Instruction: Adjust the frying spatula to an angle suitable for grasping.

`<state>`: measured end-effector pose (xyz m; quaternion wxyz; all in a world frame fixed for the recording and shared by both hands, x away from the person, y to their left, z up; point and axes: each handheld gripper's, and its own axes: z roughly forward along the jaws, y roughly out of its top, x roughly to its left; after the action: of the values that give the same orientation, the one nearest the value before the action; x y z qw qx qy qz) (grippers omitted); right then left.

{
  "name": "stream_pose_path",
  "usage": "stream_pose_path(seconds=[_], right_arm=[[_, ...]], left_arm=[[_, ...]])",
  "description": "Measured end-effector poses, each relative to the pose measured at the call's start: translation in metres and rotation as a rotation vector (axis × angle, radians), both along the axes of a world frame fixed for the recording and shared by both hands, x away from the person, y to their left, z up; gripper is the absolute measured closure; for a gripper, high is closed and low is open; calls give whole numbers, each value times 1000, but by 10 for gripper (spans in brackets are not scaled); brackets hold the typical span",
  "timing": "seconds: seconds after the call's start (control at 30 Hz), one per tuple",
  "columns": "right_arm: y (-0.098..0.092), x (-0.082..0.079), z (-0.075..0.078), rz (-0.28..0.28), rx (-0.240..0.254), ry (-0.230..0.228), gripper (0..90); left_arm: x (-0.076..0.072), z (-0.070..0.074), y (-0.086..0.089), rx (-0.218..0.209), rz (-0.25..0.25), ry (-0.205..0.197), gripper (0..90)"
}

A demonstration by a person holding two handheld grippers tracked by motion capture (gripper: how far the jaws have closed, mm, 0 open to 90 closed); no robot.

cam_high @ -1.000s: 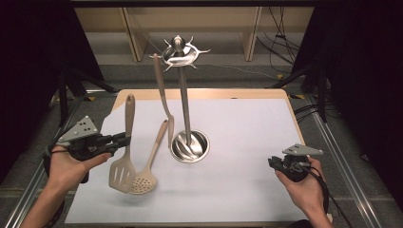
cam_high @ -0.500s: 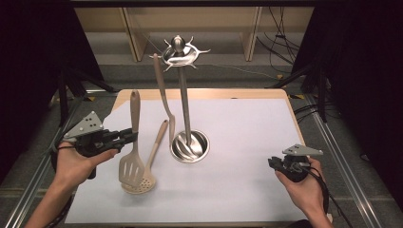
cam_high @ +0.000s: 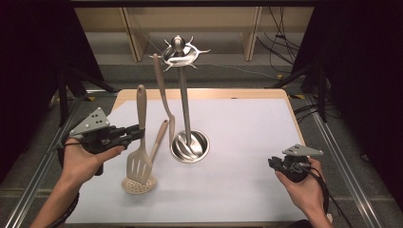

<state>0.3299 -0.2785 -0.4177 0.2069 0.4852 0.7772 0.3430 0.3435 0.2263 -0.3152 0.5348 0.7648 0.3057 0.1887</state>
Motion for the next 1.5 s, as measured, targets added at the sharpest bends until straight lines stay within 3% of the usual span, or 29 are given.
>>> stream_pose_path(seconds=[0.27, 0.33, 0.43, 0.5, 0.6, 0.7, 0.83, 1.03, 1.07, 1.13, 1.27, 1.5], right_arm=[[0, 0, 0, 2, 2, 8, 782], [-1, 1, -1, 15, -11, -9, 781], [0, 0, 0, 4, -2, 7, 779], [-2, 0, -1, 20, -24, -15, 765], [0, 0, 0, 2, 17, -1, 698], [-1, 1, -2, 11, -5, -28, 646], [-1, 1, -2, 8, 7, -16, 605], [0, 0, -1, -8, 22, 2, 598], [-2, 2, -3, 14, 3, -22, 596], [-1, 1, -1, -5, 6, -6, 591], [-1, 2, -3, 3, -9, -22, 576], [0, 1, -2, -9, 10, -8, 565]], left_arm=[[4, 8, -9, 3, -19, -5, 770], [5, 9, -11, 5, -20, -9, 770], [7, 9, -13, -2, -31, -10, 770], [7, 11, -14, 6, -28, -7, 770], [7, 13, -15, 2, -32, -13, 770], [8, 14, -17, 1, -35, -10, 770], [10, 15, -20, -5, -46, -9, 770], [11, 19, -24, 3, -50, -16, 770], [12, 20, -25, 4, -53, -14, 770], [13, 22, -26, 3, -55, -15, 770], [14, 25, -29, -2, -60, -16, 770], [14, 31, -35, -1, -67, -25, 770]])
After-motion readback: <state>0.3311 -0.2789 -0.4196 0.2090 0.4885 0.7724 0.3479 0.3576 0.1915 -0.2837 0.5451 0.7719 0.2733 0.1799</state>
